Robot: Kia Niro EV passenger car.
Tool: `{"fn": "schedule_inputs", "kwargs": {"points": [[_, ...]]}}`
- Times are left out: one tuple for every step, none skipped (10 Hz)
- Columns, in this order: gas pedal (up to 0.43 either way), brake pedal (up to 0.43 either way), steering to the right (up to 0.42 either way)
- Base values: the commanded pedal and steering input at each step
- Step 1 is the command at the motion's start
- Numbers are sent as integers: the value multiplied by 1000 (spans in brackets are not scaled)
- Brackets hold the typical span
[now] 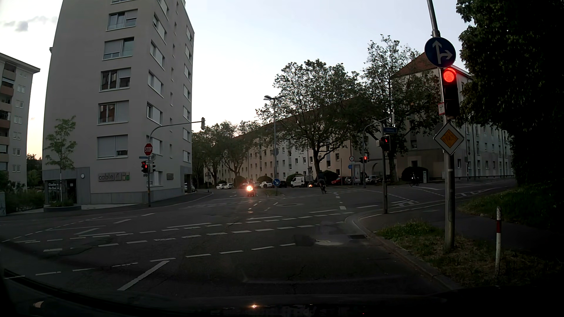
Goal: Follow the waypoints while adhering to traffic rules and regulations
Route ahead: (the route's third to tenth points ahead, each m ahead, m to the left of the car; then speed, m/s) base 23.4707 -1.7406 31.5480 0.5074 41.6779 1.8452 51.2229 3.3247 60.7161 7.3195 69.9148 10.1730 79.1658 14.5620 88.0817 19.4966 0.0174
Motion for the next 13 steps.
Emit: {"fn": "schedule_inputs", "kwargs": {"points": [[0,238,0],[0,238,0],[0,238,0],[0,238,0],[0,238,0],[0,238,0],[0,238,0],[0,238,0],[0,238,0],[0,238,0],[0,238,0],[0,238,0],[0,238,0]]}}
